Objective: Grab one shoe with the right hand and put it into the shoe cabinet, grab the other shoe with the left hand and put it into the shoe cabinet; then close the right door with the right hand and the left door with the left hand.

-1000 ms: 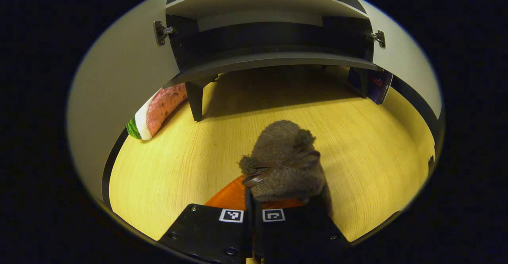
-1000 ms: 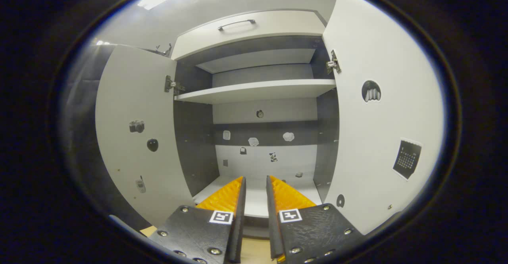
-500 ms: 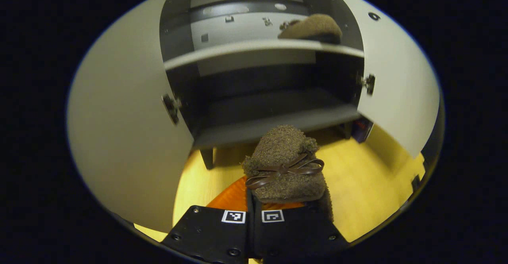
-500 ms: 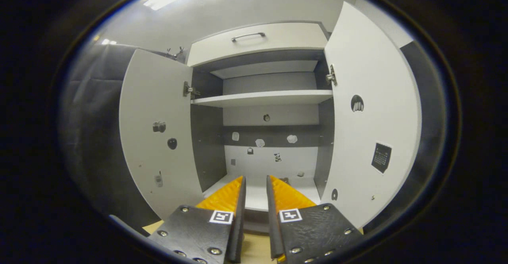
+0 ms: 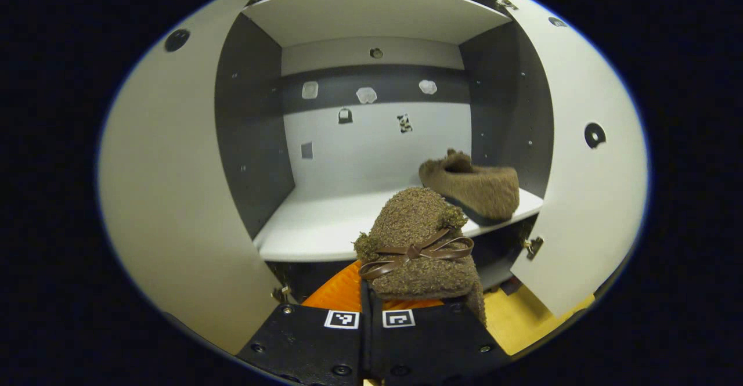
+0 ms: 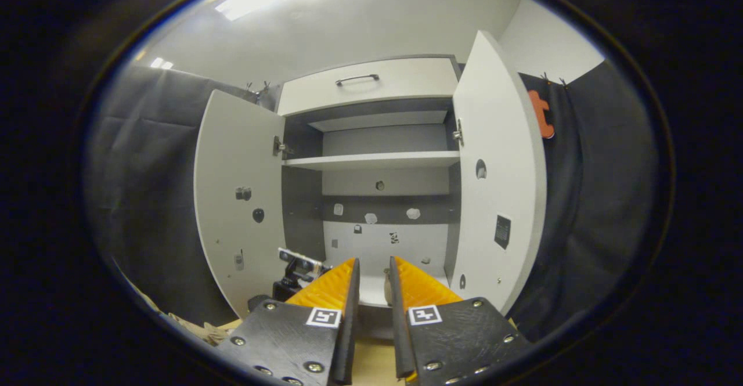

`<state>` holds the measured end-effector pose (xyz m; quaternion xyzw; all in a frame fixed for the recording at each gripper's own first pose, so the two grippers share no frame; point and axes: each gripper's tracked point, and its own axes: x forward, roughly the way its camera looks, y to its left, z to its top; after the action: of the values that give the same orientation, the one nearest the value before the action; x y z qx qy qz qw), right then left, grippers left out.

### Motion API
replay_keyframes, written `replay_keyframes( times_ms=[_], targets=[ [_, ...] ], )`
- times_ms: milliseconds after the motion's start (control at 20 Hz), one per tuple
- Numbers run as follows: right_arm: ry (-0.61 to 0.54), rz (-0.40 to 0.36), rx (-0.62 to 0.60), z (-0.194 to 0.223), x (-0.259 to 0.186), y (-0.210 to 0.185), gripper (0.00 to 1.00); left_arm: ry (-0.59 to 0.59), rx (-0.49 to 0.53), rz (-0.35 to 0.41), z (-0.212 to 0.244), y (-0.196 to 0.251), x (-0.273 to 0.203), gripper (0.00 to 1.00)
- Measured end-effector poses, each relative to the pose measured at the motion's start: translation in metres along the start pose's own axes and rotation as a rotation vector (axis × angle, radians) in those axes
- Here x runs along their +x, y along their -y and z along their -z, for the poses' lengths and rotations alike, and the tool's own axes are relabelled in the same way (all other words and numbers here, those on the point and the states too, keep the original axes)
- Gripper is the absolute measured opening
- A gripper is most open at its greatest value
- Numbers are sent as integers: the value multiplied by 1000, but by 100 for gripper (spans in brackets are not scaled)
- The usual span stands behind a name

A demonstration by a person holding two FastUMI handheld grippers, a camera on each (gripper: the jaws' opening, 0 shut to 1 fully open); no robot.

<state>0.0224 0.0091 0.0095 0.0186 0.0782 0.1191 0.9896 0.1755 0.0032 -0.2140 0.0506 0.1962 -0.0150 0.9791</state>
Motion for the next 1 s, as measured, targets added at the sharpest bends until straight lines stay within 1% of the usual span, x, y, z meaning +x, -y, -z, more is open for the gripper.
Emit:
replay_keyframes(
  times_ms=[200,250,400,550,700,750,800,850,900,950,1000],
  targets=[
    [20,36,11,-7,-20,21,28,41,-18,-6,-50,0,31,0],
    [25,48,14,-10,-25,27,28,45,-17,-9,-57,-1,40,2],
    [35,94,23,-14,-46,46,28,29,-9,-31,-72,-6,72,0],
    [49,158,12,-19,-65,68,28,2,3,-56,-71,-10,102,0],
    [55,219,6,-19,-74,85,28,-41,46,-72,-62,-14,131,0],
    [56,240,4,-20,-82,91,24,-66,59,-79,-56,-15,140,0],
    [56,259,1,-20,-92,98,24,-79,66,-82,-53,-16,147,0],
    [59,278,-2,-21,-98,103,28,-91,72,-85,-50,-15,152,0],
    [55,296,-3,-19,-99,107,24,-92,74,-79,-50,-12,158,0],
    [54,311,-1,-17,-102,112,28,-90,78,-72,-50,-9,161,0],
    [52,324,1,-16,-107,118,28,-84,88,-69,-53,-8,165,0]
  ],
)
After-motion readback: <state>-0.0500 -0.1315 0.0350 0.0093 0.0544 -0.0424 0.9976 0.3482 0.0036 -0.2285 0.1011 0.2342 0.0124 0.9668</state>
